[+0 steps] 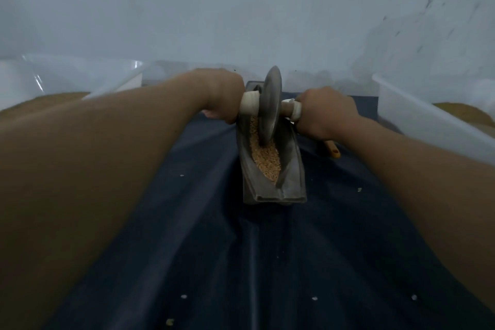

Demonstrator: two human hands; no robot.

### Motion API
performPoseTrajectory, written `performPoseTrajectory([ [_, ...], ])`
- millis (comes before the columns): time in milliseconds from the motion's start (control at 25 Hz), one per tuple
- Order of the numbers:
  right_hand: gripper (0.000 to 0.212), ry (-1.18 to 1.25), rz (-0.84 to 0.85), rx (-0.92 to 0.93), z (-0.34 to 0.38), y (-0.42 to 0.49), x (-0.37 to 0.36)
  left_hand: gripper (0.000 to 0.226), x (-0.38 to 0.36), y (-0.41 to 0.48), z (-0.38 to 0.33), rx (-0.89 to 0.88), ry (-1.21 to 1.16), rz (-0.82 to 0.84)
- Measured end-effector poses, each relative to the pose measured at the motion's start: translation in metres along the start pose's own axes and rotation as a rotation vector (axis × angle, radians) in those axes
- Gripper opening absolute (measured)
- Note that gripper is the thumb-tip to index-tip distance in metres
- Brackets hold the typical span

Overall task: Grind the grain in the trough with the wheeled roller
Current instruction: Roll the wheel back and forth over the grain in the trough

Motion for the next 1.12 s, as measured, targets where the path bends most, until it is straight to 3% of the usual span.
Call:
performPoseTrajectory([
  [400,0.011,-0.056,-0.015,0.03,0.012,-0.032,0.015,0.023,-0.004,-0.038,-0.006,-0.023,-0.018,0.012],
  [640,0.019,-0.055,0.038,0.025,0.011,-0.005,0.01,0.026,-0.008,-0.016,0.001,-0.043,-0.082,-0.041],
  [1120,0.013,-0.135,0.043,0.034,0.023,-0.016,0.024,0.023,-0.01,-0.042,0.005,0.037,-0.079,-0.078],
])
Point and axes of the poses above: each hand's wrist, its own y-axis towards the middle knuckle, its own x-axis out of the back of the hand, z = x × y, the point moved 9 cm from there along y, towards the middle knuckle, and after that the axes turned 3 degrees about y, right-handed, at the moved point
